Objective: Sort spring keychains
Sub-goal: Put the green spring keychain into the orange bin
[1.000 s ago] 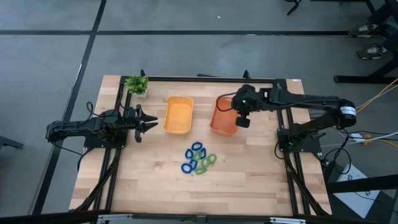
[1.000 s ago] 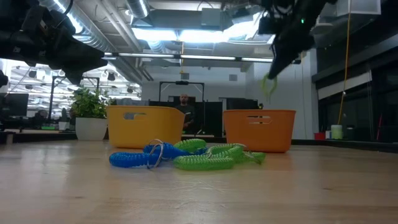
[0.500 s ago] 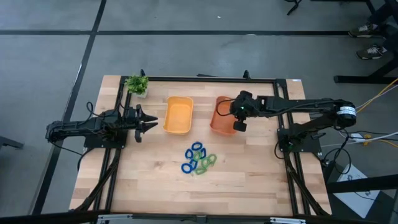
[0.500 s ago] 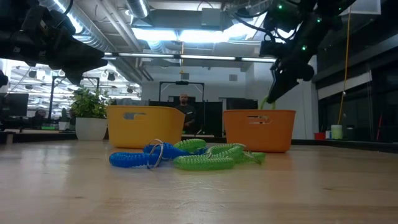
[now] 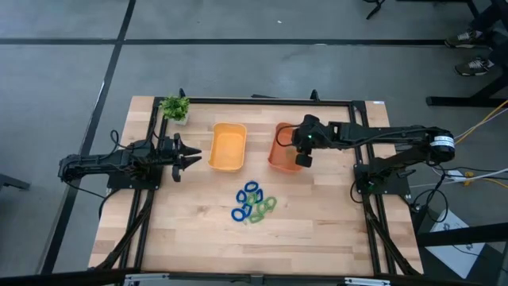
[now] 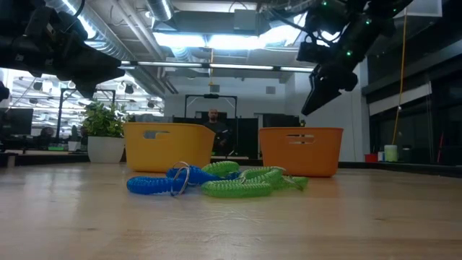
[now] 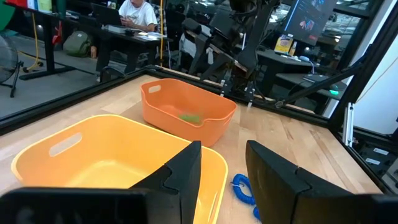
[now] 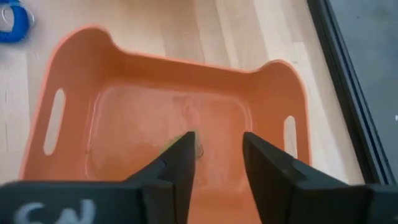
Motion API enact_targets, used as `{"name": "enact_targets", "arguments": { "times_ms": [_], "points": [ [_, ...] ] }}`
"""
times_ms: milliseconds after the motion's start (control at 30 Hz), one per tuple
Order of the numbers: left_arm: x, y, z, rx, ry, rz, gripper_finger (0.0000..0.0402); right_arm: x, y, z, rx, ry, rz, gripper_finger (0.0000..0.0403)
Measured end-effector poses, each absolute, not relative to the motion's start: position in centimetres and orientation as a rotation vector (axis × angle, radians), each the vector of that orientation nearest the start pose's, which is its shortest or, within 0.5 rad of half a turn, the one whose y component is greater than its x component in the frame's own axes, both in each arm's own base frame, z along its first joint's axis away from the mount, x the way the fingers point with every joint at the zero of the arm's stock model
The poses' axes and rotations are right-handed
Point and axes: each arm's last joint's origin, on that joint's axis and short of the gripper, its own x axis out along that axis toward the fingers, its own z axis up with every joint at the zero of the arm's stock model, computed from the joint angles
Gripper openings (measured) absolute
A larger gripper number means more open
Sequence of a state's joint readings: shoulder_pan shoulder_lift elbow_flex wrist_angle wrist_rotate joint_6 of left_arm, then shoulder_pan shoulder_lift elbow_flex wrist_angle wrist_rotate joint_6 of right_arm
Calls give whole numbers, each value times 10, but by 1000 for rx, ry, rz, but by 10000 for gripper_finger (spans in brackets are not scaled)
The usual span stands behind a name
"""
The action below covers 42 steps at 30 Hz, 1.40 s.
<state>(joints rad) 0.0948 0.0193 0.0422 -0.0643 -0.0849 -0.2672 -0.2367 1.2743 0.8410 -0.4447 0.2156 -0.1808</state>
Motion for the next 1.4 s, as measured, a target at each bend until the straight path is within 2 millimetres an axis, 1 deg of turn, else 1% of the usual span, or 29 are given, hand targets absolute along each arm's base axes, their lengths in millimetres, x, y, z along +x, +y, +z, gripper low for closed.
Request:
{"name": "enact_targets", "arguments": {
  "times_ms": [100, 167, 500, 633, 767, 967, 1267, 1400],
  "points": [
    [95, 12, 170, -267, 18, 184, 123, 244, -65, 234, -117, 906, -335, 151],
    [95, 12, 170, -267, 17, 184, 123, 245, -63, 234, -93, 891, -297, 153],
    [96, 12, 170, -267, 18, 184, 123, 249, -55, 236, 18, 819, -6, 154],
    [95, 12, 170, -267, 17, 184, 123, 252, -47, 238, 24, 785, 73, 154],
    [95, 12, 170, -267, 18, 184, 123, 258, -33, 242, -12, 733, 135, 154],
    [95, 12, 170, -267, 18, 184, 123, 264, -3, 246, -67, 673, 243, 154],
    [96, 12, 170, -267, 18, 184, 123, 261, 47, 247, -181, 644, 442, 154],
    [95, 12, 170, -267, 18, 184, 123, 257, 65, 248, -215, 632, 495, 154]
  ]
}}
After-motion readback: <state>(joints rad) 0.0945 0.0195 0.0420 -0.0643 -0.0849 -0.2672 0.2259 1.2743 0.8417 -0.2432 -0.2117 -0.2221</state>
